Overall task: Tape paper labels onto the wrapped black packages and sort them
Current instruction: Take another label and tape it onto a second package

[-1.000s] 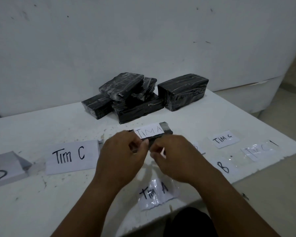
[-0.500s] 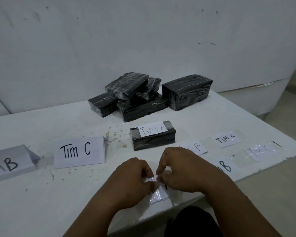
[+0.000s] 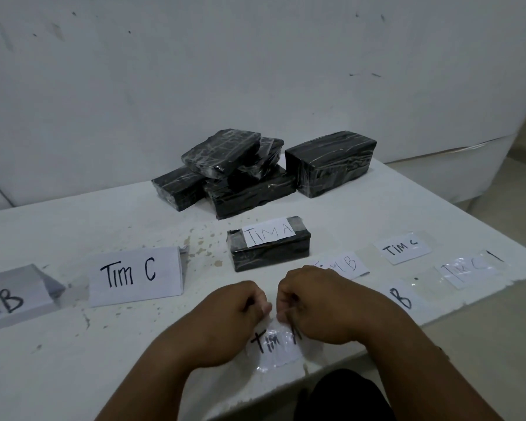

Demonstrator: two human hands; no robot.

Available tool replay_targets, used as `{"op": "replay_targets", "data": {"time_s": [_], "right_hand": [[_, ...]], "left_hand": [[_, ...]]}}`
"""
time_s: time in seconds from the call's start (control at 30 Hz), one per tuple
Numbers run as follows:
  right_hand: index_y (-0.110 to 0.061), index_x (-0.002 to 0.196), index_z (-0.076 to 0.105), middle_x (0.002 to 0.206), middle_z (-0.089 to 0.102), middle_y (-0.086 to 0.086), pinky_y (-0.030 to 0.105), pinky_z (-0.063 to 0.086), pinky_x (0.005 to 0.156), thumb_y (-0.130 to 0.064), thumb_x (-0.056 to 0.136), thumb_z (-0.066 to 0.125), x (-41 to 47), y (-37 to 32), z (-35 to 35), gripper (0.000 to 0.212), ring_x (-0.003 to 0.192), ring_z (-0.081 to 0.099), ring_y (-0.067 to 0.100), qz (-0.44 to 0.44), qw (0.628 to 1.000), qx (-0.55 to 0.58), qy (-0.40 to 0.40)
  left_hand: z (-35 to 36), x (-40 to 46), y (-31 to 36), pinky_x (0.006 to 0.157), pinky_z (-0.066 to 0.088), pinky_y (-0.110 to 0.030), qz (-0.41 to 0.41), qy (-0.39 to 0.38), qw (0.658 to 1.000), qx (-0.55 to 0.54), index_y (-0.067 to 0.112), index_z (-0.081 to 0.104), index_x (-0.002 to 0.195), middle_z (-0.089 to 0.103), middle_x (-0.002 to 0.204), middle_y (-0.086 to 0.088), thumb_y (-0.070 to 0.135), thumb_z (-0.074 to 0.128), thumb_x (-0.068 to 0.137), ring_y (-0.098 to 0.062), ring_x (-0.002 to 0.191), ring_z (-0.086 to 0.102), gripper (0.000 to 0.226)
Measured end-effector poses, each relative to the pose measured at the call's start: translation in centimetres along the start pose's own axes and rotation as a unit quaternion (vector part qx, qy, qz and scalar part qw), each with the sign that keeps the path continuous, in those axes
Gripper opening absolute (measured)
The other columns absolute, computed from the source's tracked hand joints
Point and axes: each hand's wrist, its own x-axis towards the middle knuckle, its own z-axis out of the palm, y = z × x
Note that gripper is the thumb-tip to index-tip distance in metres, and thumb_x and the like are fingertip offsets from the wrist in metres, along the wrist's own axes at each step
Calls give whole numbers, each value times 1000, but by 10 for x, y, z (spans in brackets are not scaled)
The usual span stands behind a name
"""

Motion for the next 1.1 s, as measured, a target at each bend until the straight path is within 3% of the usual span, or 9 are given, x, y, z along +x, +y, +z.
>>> {"op": "replay_targets", "data": {"time_s": [0.13, 0.23, 0.37, 0.53, 0.7, 0.83, 0.93, 1.0, 1.1], "right_hand": [[-29, 97, 69, 100, 64, -12, 31, 41, 92, -25, 96, 63, 0, -1, -2, 7, 99, 55, 9, 3, 1000, -1, -19], [-29, 96, 68, 99, 65, -13, 29, 43, 85, -23, 98, 63, -5, 0, -10, 7, 95, 58, 8, 15, 999, 15, -27], [-31, 97, 68, 99, 65, -14, 27, 46, 82, -27, 98, 63, -11, 4, -19, 7, 92, 58, 5, 17, 999, 29, -20], [-33, 101, 67, 97, 63, -16, 26, 47, 81, -35, 99, 62, -12, 9, -19, 6, 92, 59, 5, 20, 998, 50, -18], [-31, 102, 69, 93, 64, -16, 29, 50, 83, -54, 92, 66, -13, 14, -21, 25, 90, 60, 4, 51, 997, 40, -41], [-28, 97, 73, 96, 71, -10, 29, 54, 82, -61, 85, 69, -13, 19, -26, 35, 89, 63, 6, 65, 995, 56, -57], [-19, 103, 74, 102, 71, -4, 31, 52, 78, -42, 95, 61, -12, 22, -29, 28, 92, 65, 14, 76, 992, 70, -73], [-9, 112, 72, 109, 72, 5, 37, 53, 89, -23, 101, 50, -10, 25, -30, 29, 100, 66, 23, 65, 993, 54, -87], [-7, 118, 71, 104, 67, 2, 22, 50, 86, -14, 102, 45, -9, 28, -30, 32, 94, 60, 14, 85, 988, 93, -84]], "left_hand": [[-11, -2, 3, 76, 54, -24, 8, -1, 1000, -28, 33, 65, 96, 70, 92, 9, 47, 63, 96, -5, 82, 63, 14], [-12, -4, 5, 81, 53, -23, 9, -62, 997, 38, 33, 69, 101, 67, 100, 13, 57, 65, 91, -3, 89, 62, 27], [-9, -4, 5, 64, 41, -23, 41, -78, 996, 32, 27, 67, 84, 59, 77, 13, 53, 62, 95, -3, 69, 52, 29], [-10, -3, 4, 64, 42, -22, 53, -78, 996, -4, 25, 69, 82, 60, 72, 14, 51, 64, 94, -1, 67, 54, 29], [-10, -6, 4, 65, 42, -24, 38, -84, 996, -11, 26, 68, 77, 59, 68, 14, 54, 65, 92, -3, 66, 54, 32], [-8, -9, 7, 64, 42, -20, 39, -64, 997, -9, 21, 72, 84, 59, 70, 13, 52, 66, 93, -2, 67, 55, 33], [-8, -12, 13, 58, 38, -13, 34, -58, 998, 1, 24, 73, 90, 60, 71, 21, 53, 64, 93, 2, 68, 55, 30], [-9, -13, 17, 60, 36, -14, 34, -59, 998, 9, 27, 72, 89, 61, 77, 18, 54, 63, 94, -1, 74, 56, 29], [-9, -16, 23, 63, 37, -16, 34, -61, 997, 10, 31, 69, 82, 62, 76, 18, 54, 63, 94, -6, 75, 56, 26]]}}
